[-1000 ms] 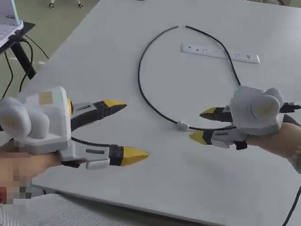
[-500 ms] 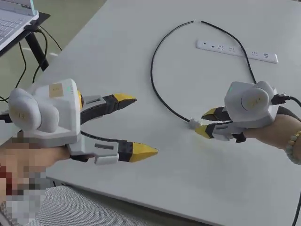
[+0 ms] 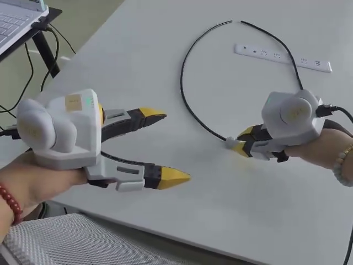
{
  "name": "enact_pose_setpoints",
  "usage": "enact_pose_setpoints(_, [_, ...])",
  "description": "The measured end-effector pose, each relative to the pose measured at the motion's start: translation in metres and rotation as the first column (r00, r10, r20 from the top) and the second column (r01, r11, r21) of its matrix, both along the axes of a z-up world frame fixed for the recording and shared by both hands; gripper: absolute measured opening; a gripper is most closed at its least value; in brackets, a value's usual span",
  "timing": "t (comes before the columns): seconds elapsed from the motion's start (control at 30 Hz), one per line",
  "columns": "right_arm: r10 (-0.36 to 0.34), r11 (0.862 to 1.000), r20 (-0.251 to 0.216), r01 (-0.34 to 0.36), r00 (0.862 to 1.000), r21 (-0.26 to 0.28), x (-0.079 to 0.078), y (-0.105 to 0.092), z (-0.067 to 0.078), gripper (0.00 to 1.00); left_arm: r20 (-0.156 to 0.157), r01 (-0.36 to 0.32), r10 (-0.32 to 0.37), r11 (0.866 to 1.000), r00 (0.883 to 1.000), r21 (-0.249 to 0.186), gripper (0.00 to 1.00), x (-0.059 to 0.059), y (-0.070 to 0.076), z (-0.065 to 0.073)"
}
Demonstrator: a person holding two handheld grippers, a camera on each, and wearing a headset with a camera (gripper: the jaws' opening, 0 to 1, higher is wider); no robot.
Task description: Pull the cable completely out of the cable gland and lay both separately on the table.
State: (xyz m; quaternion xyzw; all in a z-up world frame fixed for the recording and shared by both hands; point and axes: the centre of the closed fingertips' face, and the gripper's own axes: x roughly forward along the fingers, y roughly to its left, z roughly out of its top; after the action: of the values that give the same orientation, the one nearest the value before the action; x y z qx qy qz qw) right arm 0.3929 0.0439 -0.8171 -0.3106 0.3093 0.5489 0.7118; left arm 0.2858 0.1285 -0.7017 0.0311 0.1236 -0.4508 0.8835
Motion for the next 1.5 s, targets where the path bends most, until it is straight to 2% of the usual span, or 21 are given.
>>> enact_pose_setpoints(0.5, [0.028,1.000,0.009,-0.028,1.000,-0.016,0.001,-0.003,-0.002,0.08,-0.008,0.015,-0.015,1.000,1.000,0.017,0.74,0.001,-0.004,-0.003])
enact_pose_setpoints(0.53, [0.033,0.999,0.023,-0.033,0.999,-0.022,0.002,-0.004,-0.001,0.08,-0.010,0.017,-0.017,1.000,1.000,0.018,0.74,0.000,-0.005,-0.004])
enact_pose_setpoints(0.73, [0.048,0.999,0.032,-0.047,0.998,-0.026,0.000,-0.006,0.003,0.08,-0.008,0.023,-0.023,0.999,1.000,0.026,0.73,0.002,-0.006,-0.003])
enact_pose_setpoints(0.9, [0.068,0.997,0.057,-0.066,0.996,-0.038,0.001,-0.010,0.011,0.08,-0.003,0.039,-0.039,0.999,0.999,0.034,0.73,0.004,-0.013,0.001])
enact_pose_setpoints(1.0, [0.069,0.997,0.068,-0.066,0.995,-0.039,0.000,-0.014,0.020,0.08,0.003,0.051,-0.051,0.998,0.999,0.036,0.72,0.006,-0.018,0.004])
enact_pose_setpoints(1.03, [0.072,0.997,0.084,-0.069,0.994,-0.034,0.000,-0.017,0.027,0.08,0.006,0.057,-0.058,0.998,0.998,0.035,0.72,0.006,-0.021,0.006])
enact_pose_setpoints(1.17, [0.064,0.998,0.098,-0.062,0.993,-0.020,-0.005,-0.027,0.049,0.08,0.018,0.081,-0.082,0.996,0.997,0.022,0.71,0.011,-0.032,0.015])
enact_pose_setpoints(1.23, [0.060,0.998,0.114,-0.059,0.992,-0.012,-0.007,-0.031,0.059,0.08,0.032,0.086,-0.087,0.996,0.996,0.028,0.67,0.015,-0.035,0.018])
enact_pose_setpoints(1.33, [0.050,0.999,0.121,-0.050,0.991,-0.001,-0.013,-0.038,0.074,0.08,0.053,0.136,-0.138,0.990,0.989,0.027,0.62,0.018,-0.049,0.025])
enact_pose_setpoints(1.37, [0.047,0.999,0.117,-0.048,0.992,0.008,-0.018,-0.041,0.083,0.08,0.062,0.153,-0.155,0.988,0.986,0.024,0.61,0.019,-0.054,0.027])
enact_pose_setpoints(1.43, [0.045,0.999,0.127,-0.048,0.991,0.022,-0.024,-0.043,0.095,0.08,0.055,0.170,-0.172,0.985,0.984,0.030,0.62,0.025,-0.061,0.026])
enact_pose_setpoints(1.5, [0.046,0.999,0.128,-0.049,0.991,0.020,-0.030,-0.044,0.101,0.08,0.061,0.197,-0.200,0.979,0.978,0.048,0.62,0.029,-0.067,0.024])
